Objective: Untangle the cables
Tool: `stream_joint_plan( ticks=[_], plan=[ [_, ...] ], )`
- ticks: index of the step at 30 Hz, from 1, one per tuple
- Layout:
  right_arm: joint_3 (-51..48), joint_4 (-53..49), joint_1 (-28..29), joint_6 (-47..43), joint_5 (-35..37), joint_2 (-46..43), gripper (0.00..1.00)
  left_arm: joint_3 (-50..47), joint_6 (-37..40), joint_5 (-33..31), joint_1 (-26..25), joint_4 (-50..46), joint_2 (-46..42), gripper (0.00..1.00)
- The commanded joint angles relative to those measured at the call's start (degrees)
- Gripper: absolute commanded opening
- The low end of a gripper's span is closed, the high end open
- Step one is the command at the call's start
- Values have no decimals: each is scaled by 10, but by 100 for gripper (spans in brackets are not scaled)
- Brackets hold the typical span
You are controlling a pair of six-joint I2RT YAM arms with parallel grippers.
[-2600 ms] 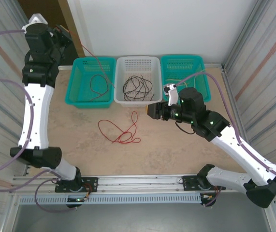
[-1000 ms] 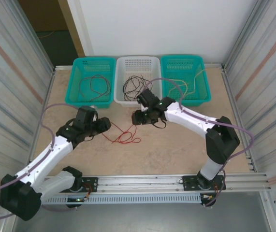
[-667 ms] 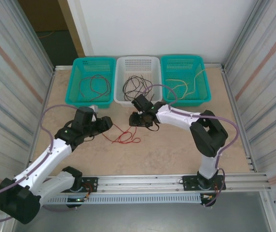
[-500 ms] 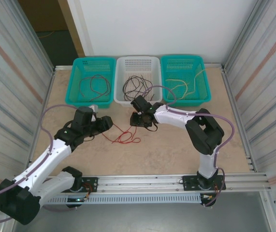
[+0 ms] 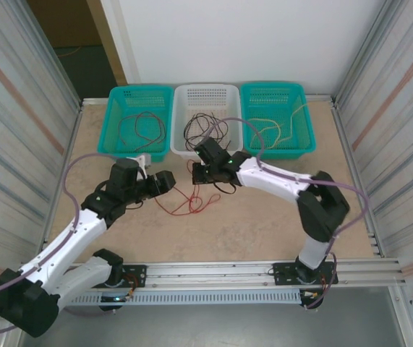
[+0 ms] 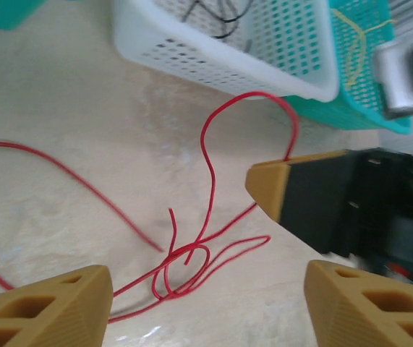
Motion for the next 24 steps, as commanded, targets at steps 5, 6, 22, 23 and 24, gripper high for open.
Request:
stream_joint_plan(
  ticks=[5, 6, 22, 23, 24],
  plan=[
    [44, -52, 10, -63, -11, -125, 0, 38, 84, 46, -42, 104, 26, 81],
    [48, -53, 10, -65, -11, -131, 0, 44, 88, 52, -43, 112, 33, 85],
    [94, -80, 3, -74, -34, -145, 0, 87, 102, 115, -50, 185, 106, 41],
    [94, -80, 3, -74, -34, -146, 0, 87, 101, 119, -51, 190, 108, 36],
    [94, -81, 3, -74, -33, -146, 0, 86, 98, 123, -51, 196, 110, 32]
  ],
)
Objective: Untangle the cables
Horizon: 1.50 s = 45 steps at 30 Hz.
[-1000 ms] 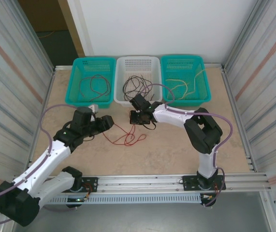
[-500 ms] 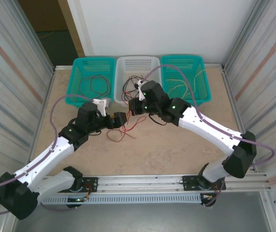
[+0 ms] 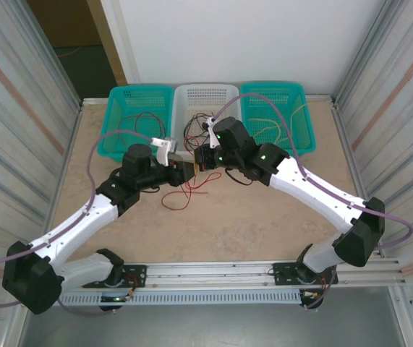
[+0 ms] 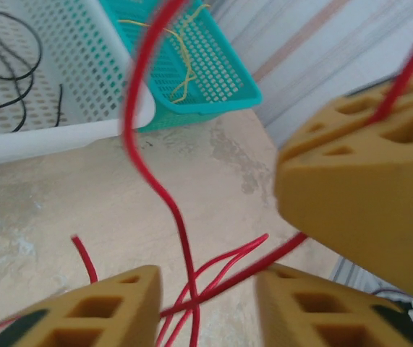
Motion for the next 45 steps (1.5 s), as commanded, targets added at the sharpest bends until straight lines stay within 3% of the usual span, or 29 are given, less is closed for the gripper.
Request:
stream_joint_plan(
  ticks=[1, 4, 8, 11, 13, 16, 24, 31, 33, 36, 39, 45],
  plan=[
    [23, -21, -2, -12, -16, -12, 0, 16, -5, 12, 2, 36, 8, 27],
    [24, -21, -6, -9, -18, -14, 0, 18, -7, 24, 2, 46, 16, 17],
    [27, -20, -14, -5, -24, -17, 1, 23, -7, 35, 2, 49, 23, 12],
    [28, -21, -23, -4, -32, -19, 1, 22, -6, 38, 2, 51, 23, 25],
    [27, -21, -29, -1, -43, -21, 1, 23, -4, 40, 2, 52, 23, 44],
    [27, -22, -34, 1, -49, -25, 1, 24, -3, 41, 2, 49, 23, 51],
    [29, -23, -36, 6, -53, -35, 2, 24, -3, 44, 0, 54, 26, 17],
    [29, -21, -36, 11, -57, -35, 3, 25, -3, 40, -4, 61, 30, 0],
    [28, -24, -35, 10, -53, -37, 14, 23, -11, 17, -4, 58, 28, 0],
    [21, -41, -36, 5, -36, -45, 49, 22, -45, -66, -4, 37, 15, 0],
    [-11, -41, -32, -5, -45, -73, 65, 13, -136, -184, -3, 6, -9, 0],
    [-99, -23, 5, -15, -57, -128, 75, -3, -254, -283, -4, -17, -58, 0]
  ],
)
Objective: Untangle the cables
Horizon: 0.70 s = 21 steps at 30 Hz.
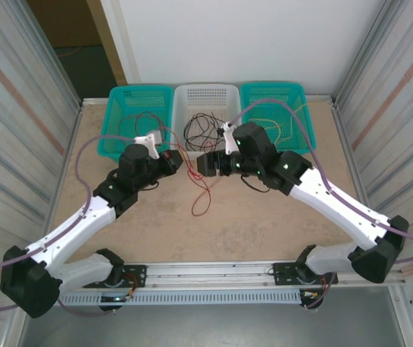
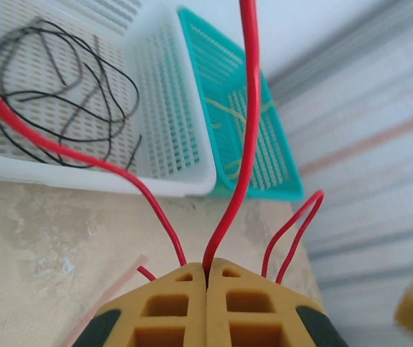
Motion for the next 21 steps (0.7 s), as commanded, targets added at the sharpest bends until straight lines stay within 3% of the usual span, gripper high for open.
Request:
stream_joint_plan(
  ticks=[1, 9, 16, 21],
  plan=[
    [-45, 1, 17, -5, -14, -21, 75, -5, -86, -99, 1, -24, -37, 0],
    [-80, 17, 25, 7, -8, 29, 72, 11, -94, -102, 2, -59, -53, 0],
    [-66, 49, 24, 4, -41, 80, 57, 11, -99, -107, 6, -70, -67, 0],
    [-81, 67, 24, 14, -64, 87, 63, 2, -108, -95, 19, -60, -69, 0]
  ],
)
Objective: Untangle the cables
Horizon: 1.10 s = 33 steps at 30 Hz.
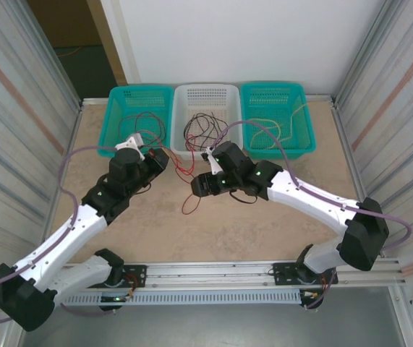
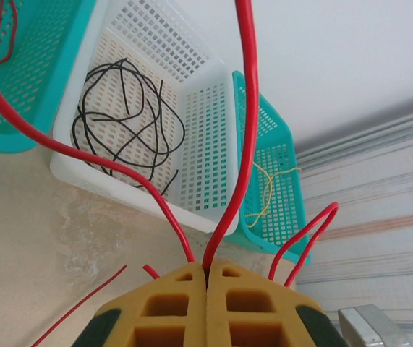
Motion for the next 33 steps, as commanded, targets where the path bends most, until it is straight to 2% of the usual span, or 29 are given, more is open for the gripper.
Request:
stream_joint_plan(
  ticks=[1, 3, 4, 7, 8, 13, 17, 22, 26, 29, 33],
  plan=[
    [-5, 27, 1, 10, -30, 3, 64, -1, -16, 0, 10, 10, -12, 0],
    [-9, 29, 0, 14, -35, 13, 62, -5, -21, 4, 13, 16, -11, 0],
    [-11, 29, 0, 15, -33, 17, 58, -7, -22, 6, 14, 18, -12, 0],
    [-17, 29, -3, 19, -16, 21, 34, -8, -22, 7, 20, 13, -12, 0],
    [-20, 29, -8, 22, -13, 21, 33, -9, -23, 10, 23, 13, -14, 0],
    [-27, 31, -36, 29, -43, 30, 51, -23, -37, 38, 41, 23, -18, 0],
    [-28, 36, -40, 28, -50, 45, 46, -29, -42, 39, 42, 26, -20, 0],
    [-29, 57, -34, 32, -58, 46, 58, -31, -46, 39, 43, 20, -24, 0],
    [-28, 59, -28, 27, -45, 54, 62, -38, -53, 39, 43, 23, -26, 0],
    [-28, 66, -27, 31, -48, 68, 53, -40, -53, 47, 43, 32, -26, 0],
    [-21, 70, -25, 36, -45, 77, 24, -39, -46, 47, 45, 31, -30, 0]
  ],
)
